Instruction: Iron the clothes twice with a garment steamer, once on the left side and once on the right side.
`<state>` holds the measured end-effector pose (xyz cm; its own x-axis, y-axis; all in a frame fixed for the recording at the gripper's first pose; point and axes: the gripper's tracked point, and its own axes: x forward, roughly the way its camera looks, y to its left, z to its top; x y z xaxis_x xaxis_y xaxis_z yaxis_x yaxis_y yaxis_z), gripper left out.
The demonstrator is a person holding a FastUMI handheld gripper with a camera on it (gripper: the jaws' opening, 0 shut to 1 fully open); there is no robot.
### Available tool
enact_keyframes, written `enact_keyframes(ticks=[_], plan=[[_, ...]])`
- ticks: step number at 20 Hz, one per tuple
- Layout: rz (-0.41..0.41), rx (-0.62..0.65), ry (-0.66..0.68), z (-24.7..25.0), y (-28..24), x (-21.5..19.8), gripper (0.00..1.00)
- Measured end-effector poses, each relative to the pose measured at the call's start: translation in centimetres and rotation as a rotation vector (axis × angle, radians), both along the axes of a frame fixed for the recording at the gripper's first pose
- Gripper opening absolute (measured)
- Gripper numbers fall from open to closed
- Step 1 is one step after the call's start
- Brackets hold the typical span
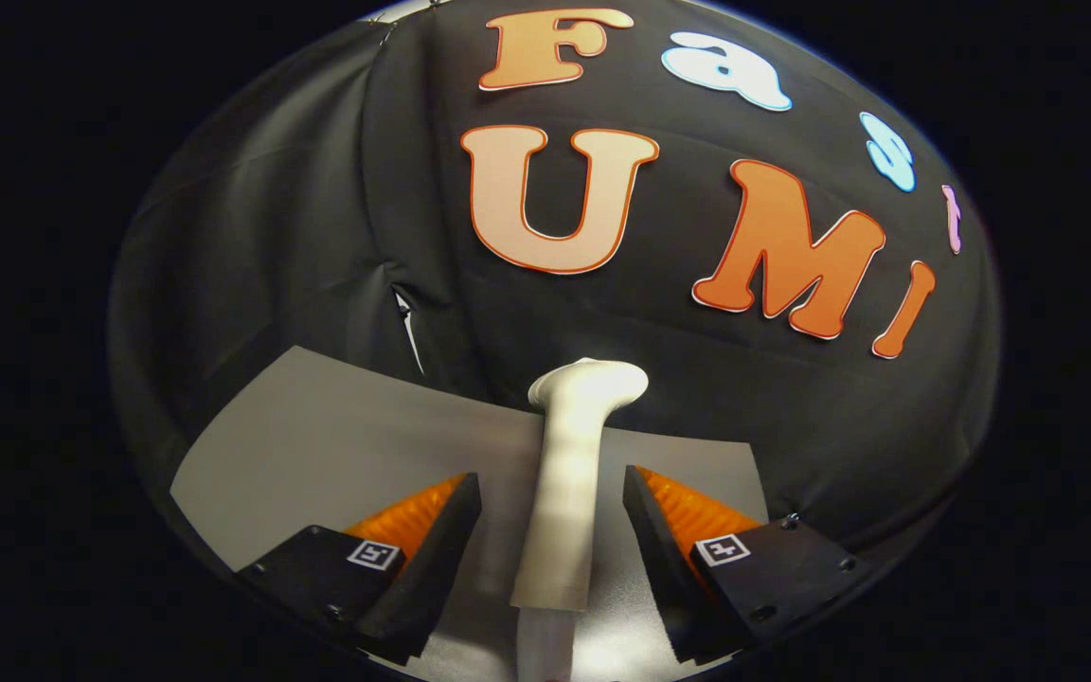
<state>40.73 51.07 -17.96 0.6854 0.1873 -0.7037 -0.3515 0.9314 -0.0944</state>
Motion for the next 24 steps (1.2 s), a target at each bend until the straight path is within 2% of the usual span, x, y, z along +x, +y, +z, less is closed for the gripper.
enact_keyframes(ticks=[2,5,8,10,16,21,24], plan=[[-0.002,-0.014,0.023,-0.8,0.0,0.3,0.96],[-0.039,-0.066,0.056,-1.8,-1.3,0.2,0.69],[-0.051,-0.052,0.047,-1.2,-1.7,0.4,0.42],[-0.048,-0.032,0.027,0.1,-1.7,-0.3,0.35],[-0.019,-0.023,-0.131,5.1,-1.3,-2.2,0.35],[-0.018,0.114,-0.129,6.2,-2.1,-7.0,0.35],[-0.001,0.191,-0.222,9.2,-3.7,-10.1,0.34]])
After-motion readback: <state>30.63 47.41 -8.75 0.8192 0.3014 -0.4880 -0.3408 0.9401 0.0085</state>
